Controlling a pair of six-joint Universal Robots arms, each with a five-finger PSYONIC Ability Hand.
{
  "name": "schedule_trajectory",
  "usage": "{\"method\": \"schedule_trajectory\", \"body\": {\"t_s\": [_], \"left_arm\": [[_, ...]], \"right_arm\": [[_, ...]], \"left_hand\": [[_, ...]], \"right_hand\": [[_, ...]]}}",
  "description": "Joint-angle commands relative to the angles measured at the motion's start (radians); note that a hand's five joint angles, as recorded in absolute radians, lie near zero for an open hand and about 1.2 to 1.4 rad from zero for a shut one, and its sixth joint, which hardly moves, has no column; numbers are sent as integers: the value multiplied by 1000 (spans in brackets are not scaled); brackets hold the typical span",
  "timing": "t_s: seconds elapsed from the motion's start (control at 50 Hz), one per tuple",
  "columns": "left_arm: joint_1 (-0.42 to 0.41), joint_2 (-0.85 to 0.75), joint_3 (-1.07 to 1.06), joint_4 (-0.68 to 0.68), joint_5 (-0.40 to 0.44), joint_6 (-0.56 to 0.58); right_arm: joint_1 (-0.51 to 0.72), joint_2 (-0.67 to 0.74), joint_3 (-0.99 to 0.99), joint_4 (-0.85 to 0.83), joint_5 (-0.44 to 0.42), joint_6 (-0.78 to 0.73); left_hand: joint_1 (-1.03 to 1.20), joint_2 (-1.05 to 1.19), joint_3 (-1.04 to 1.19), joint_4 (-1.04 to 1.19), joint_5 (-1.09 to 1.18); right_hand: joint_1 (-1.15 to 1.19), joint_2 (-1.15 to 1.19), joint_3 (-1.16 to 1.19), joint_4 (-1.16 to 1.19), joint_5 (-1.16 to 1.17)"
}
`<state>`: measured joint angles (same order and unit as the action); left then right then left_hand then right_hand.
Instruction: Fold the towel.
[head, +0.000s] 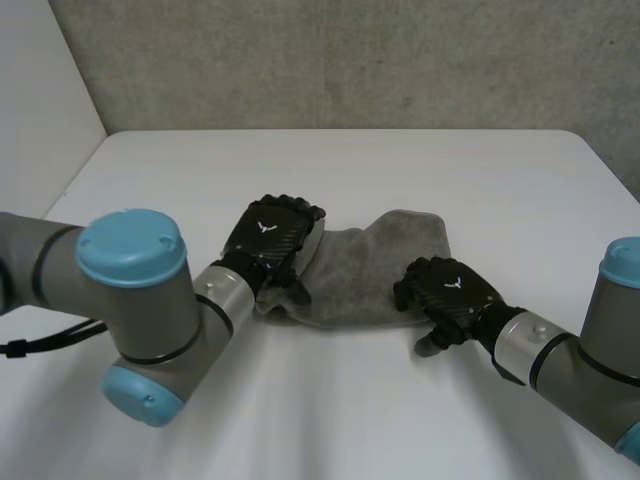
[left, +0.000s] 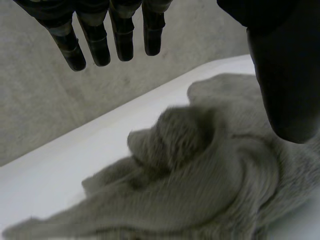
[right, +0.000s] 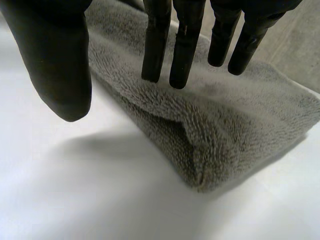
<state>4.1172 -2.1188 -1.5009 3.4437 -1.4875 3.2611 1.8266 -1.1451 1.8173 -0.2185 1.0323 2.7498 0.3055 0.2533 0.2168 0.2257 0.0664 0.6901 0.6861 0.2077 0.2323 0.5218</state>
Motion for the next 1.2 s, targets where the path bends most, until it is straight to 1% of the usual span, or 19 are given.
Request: {"method": "schedule_trajectory", "body": {"t_s": [0.02,0.06,0.1,0.14,0.16,0.2,0.22,0.26,0.34,0.44,0.48,0.5,0.54,0.6,0.68,0.8,0.98,1.08,1.2], "left_arm": [[14,-47,22,34,-66,15],[20,-44,22,45,-74,23],[55,-35,15,74,-94,43],[79,-26,7,89,-111,57],[80,-26,7,89,-111,57],[126,2,-2,100,-143,87],[126,2,-2,100,-143,88],[167,13,-28,100,-157,117],[175,13,-53,100,-162,138],[158,19,-88,98,-162,144],[121,33,-94,97,-160,141],[121,33,-94,97,-160,141],[75,60,-90,97,-160,140],[58,76,-90,97,-157,135],[32,128,-96,97,-155,134],[-14,149,-108,97,-154,132],[-22,146,-124,100,-151,132],[-20,143,-127,106,-149,132],[-17,140,-127,107,-149,132]], "right_arm": [[-7,15,-3,5,9,-76],[-9,15,0,5,9,-78],[-13,15,4,4,8,-78],[-20,13,5,5,8,-78],[-24,11,7,5,8,-78],[-27,11,7,5,8,-76],[-27,11,7,5,8,-76],[-29,10,7,5,6,-76],[-29,10,4,5,5,-76],[-29,10,2,10,5,-76],[-29,1,0,11,8,-70],[-29,1,0,11,8,-70],[-33,-19,5,8,9,-61],[-47,-44,11,7,12,-47],[-98,-99,40,-1,11,52],[-141,-131,85,-76,14,143],[-147,-108,100,-120,14,159],[-147,-30,91,-148,18,159],[-138,-19,89,-190,40,160]], "left_hand": [[-54,-2,-42,-51,11],[-54,-2,-42,-51,11],[-54,-2,-42,-51,11],[-54,-2,-42,-51,11],[-54,-2,-42,-51,11],[-54,-2,-42,-51,11],[-54,-2,-42,-51,11],[-54,-2,-42,-51,11],[-54,-2,-42,-51,11],[-57,-5,-42,-51,8],[-57,-5,-42,-51,8],[-57,-5,-42,-51,8],[-60,-7,-42,-51,5],[-60,-7,-42,-51,5],[-60,-7,-42,-51,5],[-63,-10,-42,-51,2],[-66,-13,-42,-51,-1],[-66,-13,-42,-51,-1],[-66,-13,-42,-51,-1]], "right_hand": [[52,56,-33,-58,46],[111,115,-33,-58,105],[205,209,-33,-58,199],[228,232,-33,-58,222],[229,233,-33,-58,222],[229,233,-33,-58,222],[229,233,-33,-58,222],[229,233,-33,-58,222],[229,233,-33,-58,222],[229,233,-33,-58,222],[217,221,-33,-58,211],[217,221,-33,-58,211],[194,198,-33,-58,187],[161,165,-33,-58,155],[62,66,-33,-58,55],[67,71,-33,-58,61],[76,80,-33,-58,70],[64,68,-33,-58,58],[67,71,-33,-58,61]]}}
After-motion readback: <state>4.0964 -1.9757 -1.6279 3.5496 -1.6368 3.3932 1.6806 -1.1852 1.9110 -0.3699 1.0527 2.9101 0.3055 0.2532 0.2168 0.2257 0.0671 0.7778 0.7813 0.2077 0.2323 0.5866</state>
